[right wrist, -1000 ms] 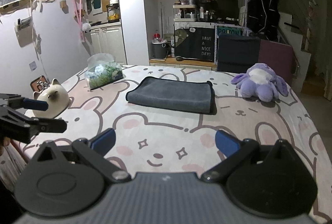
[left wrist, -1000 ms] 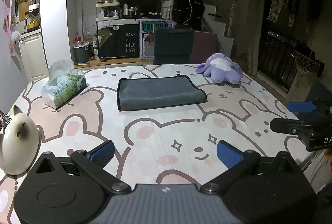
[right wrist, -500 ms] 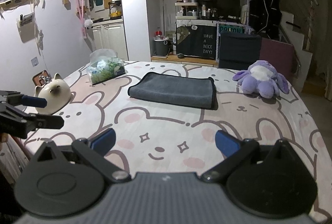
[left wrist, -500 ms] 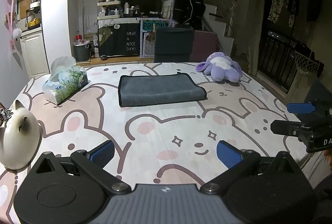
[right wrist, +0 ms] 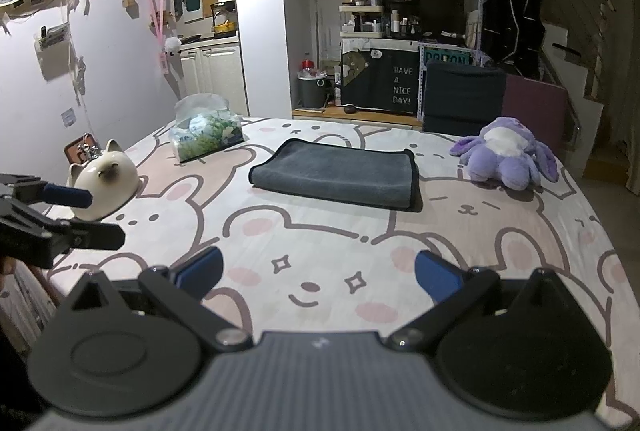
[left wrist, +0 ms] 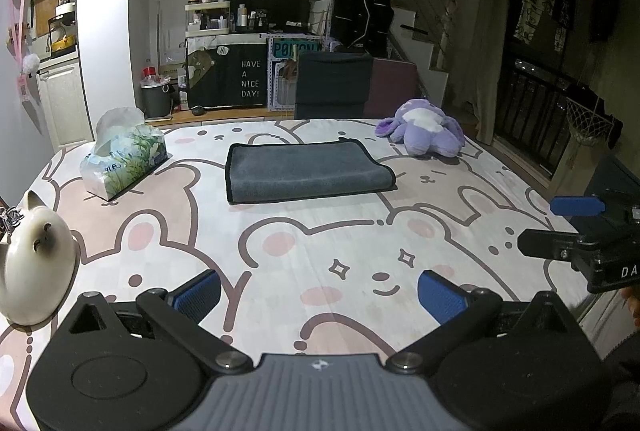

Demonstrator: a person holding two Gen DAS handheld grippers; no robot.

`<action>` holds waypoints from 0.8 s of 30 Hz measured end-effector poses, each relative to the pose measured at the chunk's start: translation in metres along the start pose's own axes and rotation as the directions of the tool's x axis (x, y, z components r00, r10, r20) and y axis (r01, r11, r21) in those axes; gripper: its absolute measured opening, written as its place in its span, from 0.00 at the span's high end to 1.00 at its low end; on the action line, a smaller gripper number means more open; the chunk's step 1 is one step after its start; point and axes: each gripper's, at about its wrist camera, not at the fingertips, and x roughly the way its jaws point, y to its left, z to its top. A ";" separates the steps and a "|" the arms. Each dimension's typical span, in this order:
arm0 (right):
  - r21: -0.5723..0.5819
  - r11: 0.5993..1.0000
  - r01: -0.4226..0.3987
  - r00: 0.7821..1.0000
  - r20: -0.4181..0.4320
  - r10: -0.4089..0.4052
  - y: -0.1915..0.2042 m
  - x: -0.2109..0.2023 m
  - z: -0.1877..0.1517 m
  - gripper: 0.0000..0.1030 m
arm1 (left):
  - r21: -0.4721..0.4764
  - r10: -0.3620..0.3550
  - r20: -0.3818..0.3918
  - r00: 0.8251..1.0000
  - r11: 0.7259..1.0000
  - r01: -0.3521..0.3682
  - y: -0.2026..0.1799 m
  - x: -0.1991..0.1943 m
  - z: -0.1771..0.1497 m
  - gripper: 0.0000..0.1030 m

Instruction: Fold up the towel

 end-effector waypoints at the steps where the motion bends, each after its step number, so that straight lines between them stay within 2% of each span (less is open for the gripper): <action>1: 0.000 1.000 -0.001 1.000 0.000 0.001 0.000 0.000 0.000 0.00 | 0.000 0.000 0.000 1.000 1.000 0.000 0.000 0.000 0.000 0.00; 24: -0.002 1.000 -0.006 1.000 0.003 0.006 0.000 0.001 -0.001 0.00 | 0.000 0.000 0.000 1.000 1.000 0.000 0.000 0.000 0.000 0.00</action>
